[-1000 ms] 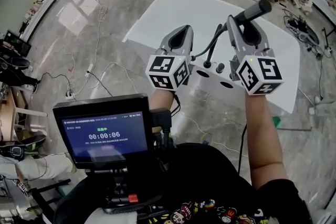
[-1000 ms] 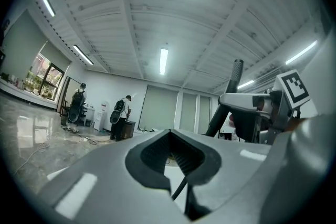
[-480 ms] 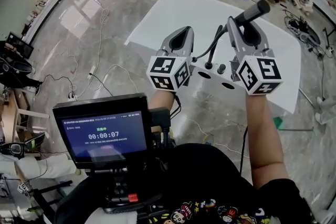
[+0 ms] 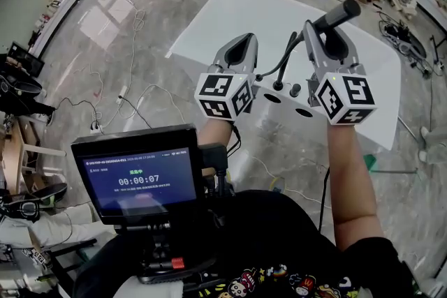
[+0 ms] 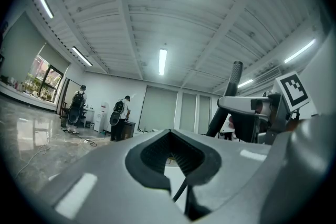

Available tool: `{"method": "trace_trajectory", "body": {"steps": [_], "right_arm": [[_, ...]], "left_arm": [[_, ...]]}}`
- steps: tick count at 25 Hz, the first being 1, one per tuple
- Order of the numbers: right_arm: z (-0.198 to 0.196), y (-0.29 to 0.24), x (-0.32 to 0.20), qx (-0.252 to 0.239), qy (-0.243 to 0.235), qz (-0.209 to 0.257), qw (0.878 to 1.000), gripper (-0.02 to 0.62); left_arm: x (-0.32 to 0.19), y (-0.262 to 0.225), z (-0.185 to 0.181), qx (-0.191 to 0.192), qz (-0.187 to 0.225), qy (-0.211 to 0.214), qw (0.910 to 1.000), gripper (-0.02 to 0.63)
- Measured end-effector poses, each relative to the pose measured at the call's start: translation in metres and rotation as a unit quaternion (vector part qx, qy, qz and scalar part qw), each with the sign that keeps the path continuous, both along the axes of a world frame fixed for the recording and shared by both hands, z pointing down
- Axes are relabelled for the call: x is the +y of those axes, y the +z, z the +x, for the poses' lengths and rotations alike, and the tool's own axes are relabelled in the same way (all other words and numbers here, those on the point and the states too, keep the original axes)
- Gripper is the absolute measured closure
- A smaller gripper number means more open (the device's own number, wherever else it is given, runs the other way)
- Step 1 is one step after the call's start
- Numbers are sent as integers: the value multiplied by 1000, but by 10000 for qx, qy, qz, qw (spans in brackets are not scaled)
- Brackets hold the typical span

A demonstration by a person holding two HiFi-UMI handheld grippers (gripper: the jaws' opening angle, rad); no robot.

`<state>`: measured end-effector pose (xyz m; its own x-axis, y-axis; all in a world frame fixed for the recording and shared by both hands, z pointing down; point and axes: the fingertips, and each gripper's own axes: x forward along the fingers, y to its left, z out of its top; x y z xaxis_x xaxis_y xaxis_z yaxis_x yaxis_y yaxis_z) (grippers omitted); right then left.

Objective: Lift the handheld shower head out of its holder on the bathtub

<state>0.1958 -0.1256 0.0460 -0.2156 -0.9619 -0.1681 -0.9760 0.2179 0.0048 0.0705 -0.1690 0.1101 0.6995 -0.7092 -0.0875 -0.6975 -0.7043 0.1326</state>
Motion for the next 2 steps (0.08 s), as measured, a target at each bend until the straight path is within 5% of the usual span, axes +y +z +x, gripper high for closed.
{"method": "trace_trajectory", "body": {"steps": [2], "right_arm": [[-4, 1, 3, 6, 5, 12, 10000, 438]], "left_arm": [[2, 1, -4, 5, 6, 0, 10000, 605]]}}
